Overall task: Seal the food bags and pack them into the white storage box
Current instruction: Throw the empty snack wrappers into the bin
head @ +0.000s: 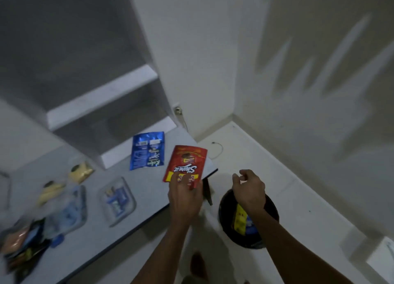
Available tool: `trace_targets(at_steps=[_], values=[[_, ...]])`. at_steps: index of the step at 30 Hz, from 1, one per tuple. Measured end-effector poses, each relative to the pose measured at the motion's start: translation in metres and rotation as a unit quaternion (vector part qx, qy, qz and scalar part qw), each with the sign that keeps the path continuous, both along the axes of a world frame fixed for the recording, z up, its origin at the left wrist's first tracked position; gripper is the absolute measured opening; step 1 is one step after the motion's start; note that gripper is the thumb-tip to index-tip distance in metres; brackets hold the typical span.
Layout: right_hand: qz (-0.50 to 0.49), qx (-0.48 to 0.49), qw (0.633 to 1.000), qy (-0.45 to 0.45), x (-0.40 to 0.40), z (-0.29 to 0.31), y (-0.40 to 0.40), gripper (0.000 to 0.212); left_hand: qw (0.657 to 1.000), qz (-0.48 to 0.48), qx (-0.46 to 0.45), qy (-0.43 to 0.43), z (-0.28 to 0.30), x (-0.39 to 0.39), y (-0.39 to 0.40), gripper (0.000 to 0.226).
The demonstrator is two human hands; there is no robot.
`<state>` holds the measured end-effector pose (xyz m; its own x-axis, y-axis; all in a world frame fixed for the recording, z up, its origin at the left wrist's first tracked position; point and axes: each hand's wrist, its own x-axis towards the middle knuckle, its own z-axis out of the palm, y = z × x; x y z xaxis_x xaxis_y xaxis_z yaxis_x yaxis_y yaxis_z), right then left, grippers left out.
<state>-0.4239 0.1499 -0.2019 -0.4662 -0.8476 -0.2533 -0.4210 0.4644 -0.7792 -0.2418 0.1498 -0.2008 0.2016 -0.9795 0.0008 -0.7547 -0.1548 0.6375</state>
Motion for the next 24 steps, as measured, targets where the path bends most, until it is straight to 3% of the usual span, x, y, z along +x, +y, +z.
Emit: trace_targets(at_steps=[6,13,16,24], values=[[0.021,-0.001,1.0,0.005,0.053,0.002,-0.041,0.041,0.995,0.096,0.024,-0.007,0.001,0.08,-0.028,0.052],[0.002,0.058,0.998,0.035,0.097,-0.027,-0.115,0.055,0.982,0.178,0.065,-0.022,-0.024,0.154,-0.119,0.05],[-0.005,0.094,0.994,0.059,0.105,-0.047,-0.147,0.062,0.974,0.196,0.094,-0.068,-0.045,0.173,-0.156,0.049],[-0.012,0.185,0.977,0.109,0.115,-0.093,-0.192,0.083,0.943,0.252,0.215,-0.045,-0.094,0.197,-0.2,0.065]])
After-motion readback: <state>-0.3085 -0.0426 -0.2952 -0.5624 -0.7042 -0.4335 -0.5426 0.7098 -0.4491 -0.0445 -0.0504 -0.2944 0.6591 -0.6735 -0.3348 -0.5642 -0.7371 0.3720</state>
